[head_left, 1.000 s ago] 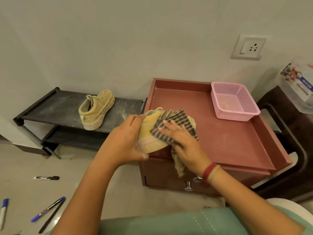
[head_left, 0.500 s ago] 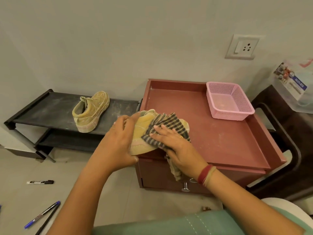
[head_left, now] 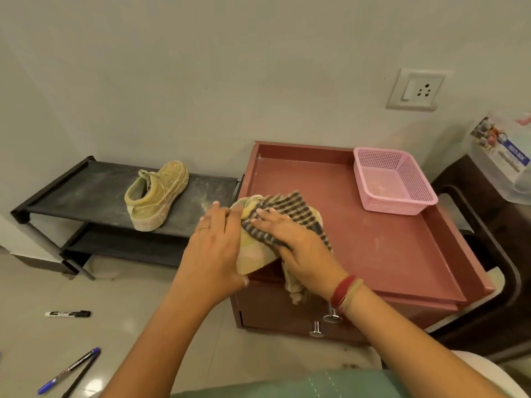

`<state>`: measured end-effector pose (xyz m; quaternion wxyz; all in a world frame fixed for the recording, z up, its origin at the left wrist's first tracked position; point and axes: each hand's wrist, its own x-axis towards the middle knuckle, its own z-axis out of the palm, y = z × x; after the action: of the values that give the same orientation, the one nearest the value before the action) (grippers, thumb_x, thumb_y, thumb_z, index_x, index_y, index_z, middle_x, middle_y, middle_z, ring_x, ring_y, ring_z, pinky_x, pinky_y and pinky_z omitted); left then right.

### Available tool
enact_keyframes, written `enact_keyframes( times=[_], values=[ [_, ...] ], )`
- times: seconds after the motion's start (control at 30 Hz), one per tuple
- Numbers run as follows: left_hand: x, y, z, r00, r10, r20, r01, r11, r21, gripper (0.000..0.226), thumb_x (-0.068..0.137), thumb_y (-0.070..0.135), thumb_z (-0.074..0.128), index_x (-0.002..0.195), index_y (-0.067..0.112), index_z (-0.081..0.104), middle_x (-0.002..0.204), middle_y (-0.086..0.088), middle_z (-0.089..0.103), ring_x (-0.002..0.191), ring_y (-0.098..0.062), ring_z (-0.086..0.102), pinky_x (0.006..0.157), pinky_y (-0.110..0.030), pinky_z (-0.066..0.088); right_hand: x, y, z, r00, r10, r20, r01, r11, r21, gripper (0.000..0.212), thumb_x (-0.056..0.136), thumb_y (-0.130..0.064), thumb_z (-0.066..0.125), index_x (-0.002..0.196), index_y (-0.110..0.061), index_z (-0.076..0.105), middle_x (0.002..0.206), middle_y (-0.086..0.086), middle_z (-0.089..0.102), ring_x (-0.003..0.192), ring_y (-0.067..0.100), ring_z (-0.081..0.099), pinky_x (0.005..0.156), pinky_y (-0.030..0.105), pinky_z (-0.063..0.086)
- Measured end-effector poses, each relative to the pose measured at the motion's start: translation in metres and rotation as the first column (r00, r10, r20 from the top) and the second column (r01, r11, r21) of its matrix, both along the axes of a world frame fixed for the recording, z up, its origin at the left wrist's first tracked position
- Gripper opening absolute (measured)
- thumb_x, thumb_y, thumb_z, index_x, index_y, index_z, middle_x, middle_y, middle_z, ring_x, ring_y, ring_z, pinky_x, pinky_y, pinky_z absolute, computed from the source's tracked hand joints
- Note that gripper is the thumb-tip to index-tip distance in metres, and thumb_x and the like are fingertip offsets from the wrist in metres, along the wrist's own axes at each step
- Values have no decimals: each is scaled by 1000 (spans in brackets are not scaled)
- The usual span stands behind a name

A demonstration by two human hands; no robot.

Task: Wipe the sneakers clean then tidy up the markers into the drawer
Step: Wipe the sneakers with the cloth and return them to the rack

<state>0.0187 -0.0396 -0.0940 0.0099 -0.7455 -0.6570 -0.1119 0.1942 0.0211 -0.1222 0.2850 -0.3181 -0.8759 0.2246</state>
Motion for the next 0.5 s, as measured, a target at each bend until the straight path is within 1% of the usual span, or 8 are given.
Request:
enact_keyframes(
  times=[0.07,0.13,0.17,0.23,0.3,0.33,0.43,0.5],
  values=[
    [-4,-1,-1,997,-81,14,80,996,32,117,47,34,89,142,12,26,134,-9,37,137,-33,28,106,-42,36,10,15,-4,989,-136,-49,135,990,-33,44,92,-7,46,133,-23,51,139,-6,47,132,8,38,112,22,25],
    [-5,0,-3,990,-143,-11,144,987,78,114,44,29,91,140,9,32,131,-11,40,133,-34,35,105,-41,37,17,23,0,949,-293,-116,281,954,-108,39,92,-6,50,127,-22,57,128,-8,56,124,9,48,105,19,33],
    [-5,1,-3,987,-158,-25,160,983,95,113,44,27,91,139,9,34,130,-12,41,131,-34,37,104,-40,37,15,20,2,936,-307,-169,284,947,-150,36,93,-7,51,124,-24,58,124,-11,58,120,4,51,101,17,36],
    [-6,2,-3,986,-167,-25,169,979,114,112,44,25,92,139,8,35,130,-11,42,131,-34,37,103,-39,37,4,3,8,937,-217,-274,171,969,-179,38,92,-10,51,125,-28,53,125,-16,55,120,-8,46,103,15,35],
    [-9,2,-1,986,-168,-6,167,978,123,111,45,27,91,139,9,35,131,-11,41,132,-33,36,103,-39,37,-3,-15,4,959,-77,-274,39,989,-141,42,92,-8,50,130,-27,50,138,-8,49,132,-1,37,111,18,28],
    [-11,1,0,986,-168,-1,167,979,121,111,46,27,91,139,9,35,131,-10,41,133,-33,35,103,-40,37,-2,-14,0,970,-52,-239,24,993,-120,44,92,-5,50,131,-25,51,142,-5,46,135,2,34,113,21,26],
    [-10,2,2,984,-177,-1,176,978,112,109,46,23,89,140,9,35,133,-9,41,136,-33,32,104,-37,32,6,6,-1,938,-224,-265,179,967,-184,41,91,-4,52,128,-22,55,132,-11,49,126,-4,39,110,34,33],
    [-9,3,3,983,-182,0,180,977,113,108,46,22,89,140,9,35,135,-9,42,137,-33,31,106,-36,26,6,2,3,934,-209,-289,157,968,-194,41,91,-9,52,127,-28,52,132,-11,50,127,-3,39,111,33,33]
  ],
)
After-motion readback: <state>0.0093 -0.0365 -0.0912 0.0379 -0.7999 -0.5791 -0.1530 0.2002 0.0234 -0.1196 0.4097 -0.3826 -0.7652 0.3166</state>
